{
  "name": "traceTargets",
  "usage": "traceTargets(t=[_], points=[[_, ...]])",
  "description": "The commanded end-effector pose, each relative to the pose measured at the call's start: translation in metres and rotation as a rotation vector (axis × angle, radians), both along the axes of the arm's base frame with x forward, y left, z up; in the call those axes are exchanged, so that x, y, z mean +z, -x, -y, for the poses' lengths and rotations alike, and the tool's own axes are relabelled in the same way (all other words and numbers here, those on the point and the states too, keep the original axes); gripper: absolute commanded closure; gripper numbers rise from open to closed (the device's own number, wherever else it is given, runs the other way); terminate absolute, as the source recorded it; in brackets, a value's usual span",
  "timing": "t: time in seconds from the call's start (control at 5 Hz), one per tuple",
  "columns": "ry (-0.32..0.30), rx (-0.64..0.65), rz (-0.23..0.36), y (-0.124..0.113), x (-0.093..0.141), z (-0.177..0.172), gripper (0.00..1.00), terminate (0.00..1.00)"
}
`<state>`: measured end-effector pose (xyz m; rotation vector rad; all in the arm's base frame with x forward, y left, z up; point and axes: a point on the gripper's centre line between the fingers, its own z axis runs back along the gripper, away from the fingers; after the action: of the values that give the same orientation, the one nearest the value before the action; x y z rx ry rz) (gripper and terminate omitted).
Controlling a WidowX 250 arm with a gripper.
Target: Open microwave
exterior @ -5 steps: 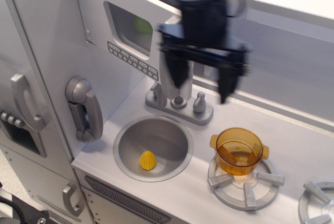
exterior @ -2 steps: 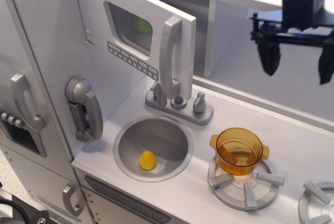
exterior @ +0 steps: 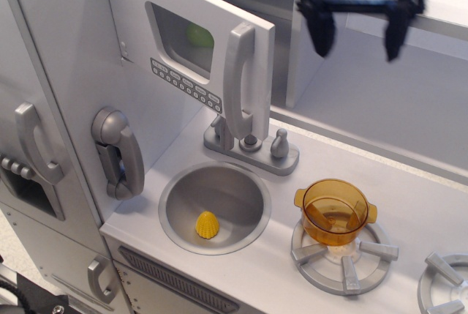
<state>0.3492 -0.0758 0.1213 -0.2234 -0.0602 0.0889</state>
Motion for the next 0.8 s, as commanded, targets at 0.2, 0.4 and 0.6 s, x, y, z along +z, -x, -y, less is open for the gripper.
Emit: traceTargets(t=[0.2, 0.4, 0.6], points=[[-0.106, 0.037, 0.074, 0.008, 0.015, -0.082, 0.00, 0.00], [-0.144, 0.026, 0.084, 0.026, 0.007, -0.104, 0.00, 0.00], [-0.144, -0.020, 0.071, 0.048, 0.004, -0.122, 0.00, 0.00]])
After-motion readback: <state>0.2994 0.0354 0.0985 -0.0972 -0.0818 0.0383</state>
